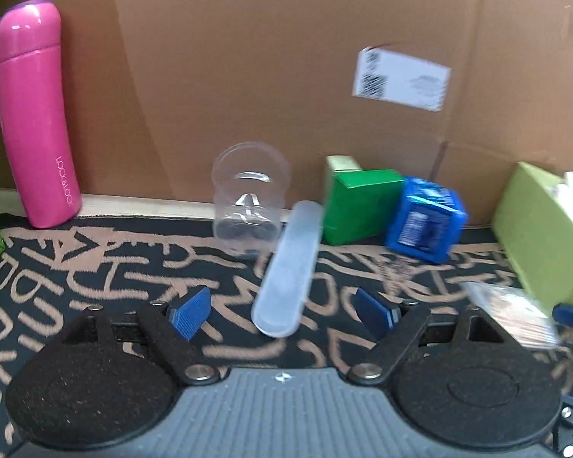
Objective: Organize objects
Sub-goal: 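Grasp the clear toothbrush case with the left gripper while the right grasps the toothpick bag, then carry the toothbrush case and toothpick bag toward the lime-green box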
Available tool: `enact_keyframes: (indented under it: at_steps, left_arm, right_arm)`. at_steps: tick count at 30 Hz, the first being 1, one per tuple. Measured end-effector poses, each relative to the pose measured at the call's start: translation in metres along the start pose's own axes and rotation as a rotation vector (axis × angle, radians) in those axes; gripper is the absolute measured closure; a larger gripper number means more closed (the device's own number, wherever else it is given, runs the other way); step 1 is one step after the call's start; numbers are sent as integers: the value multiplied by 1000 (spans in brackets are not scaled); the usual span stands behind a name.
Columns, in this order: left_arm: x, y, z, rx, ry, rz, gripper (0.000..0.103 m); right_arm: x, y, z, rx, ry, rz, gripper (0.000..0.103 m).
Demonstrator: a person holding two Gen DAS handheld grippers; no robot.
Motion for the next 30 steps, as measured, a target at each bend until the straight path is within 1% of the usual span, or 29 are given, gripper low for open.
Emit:
enact_keyframes:
  at_steps: [3, 4, 5, 6, 7, 8, 9, 10, 11, 12, 13, 16, 18, 22, 25, 27, 28, 29, 30]
  left_arm:
    - [-3, 5, 15, -8, 15, -4, 18]
    - [-4, 5, 18, -13, 10, 5, 19]
    - [-6, 4, 21, -21, 1, 21, 23]
    - [-7, 3, 24, -30, 0, 36, 31]
    - [-8, 3, 25, -44, -5, 50, 35]
    - [-9, 3, 26, -48, -8, 57, 49]
    - [-9, 2, 24, -44, -10, 54, 61]
    - [-9, 3, 22, -39, -8, 45, 64]
    - [-8, 3, 20, -28, -4, 32, 71]
    - [-7, 4, 17, -15, 0, 20, 75]
    - [-4, 4, 12, -4, 4, 8, 75]
    - [9, -3, -5, 41, 22, -24, 75]
    - [22, -11, -22, 70, 39, -13, 75]
    - [56, -29, -63, 125, 74, 66, 75]
    - [79, -36, -91, 175, 94, 95, 75]
    - [90, -39, -102, 181, 101, 105, 73]
    - [91, -39, -106, 166, 99, 111, 70]
    - [90, -39, -106, 150, 97, 119, 56]
    - [87, -39, -103, 133, 95, 118, 44]
  right_arm:
    - [2, -6, 16, 11, 41, 3, 21]
    - [1, -8, 18, 21, 36, 11, 21]
    - [0, -11, 22, 36, 43, 22, 23]
    - [1, -13, 25, 37, 58, 43, 23]
    - [1, -14, 28, 31, 63, 76, 24]
    - [2, -15, 29, 30, 70, 104, 31]
    - [0, -16, 30, 25, 44, 114, 39]
    - [0, -16, 29, 16, 42, 135, 59]
    - [0, -14, 27, 13, 36, 148, 70]
    - [0, -11, 25, 15, 36, 147, 73]
    - [1, -7, 22, 11, 36, 145, 79]
    - [6, 7, 8, -55, 29, 173, 81]
    - [12, 18, -4, -102, 25, 201, 81]
    - [27, 40, -32, -177, 38, 215, 81]
    - [39, 53, -54, -210, 40, 202, 76]
    - [43, 61, -65, -229, 34, 170, 63]
    - [43, 64, -68, -228, 28, 147, 47]
    - [42, 66, -70, -217, 20, 119, 31]
    - [41, 67, -70, -198, 17, 89, 26]
Point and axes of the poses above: each gripper's, at about its wrist camera, not at the fingertips, and z roughly the way its jaws point, y to its left, x to its underside, the point moved 7 cm from there along z, roughly the way its jaws point
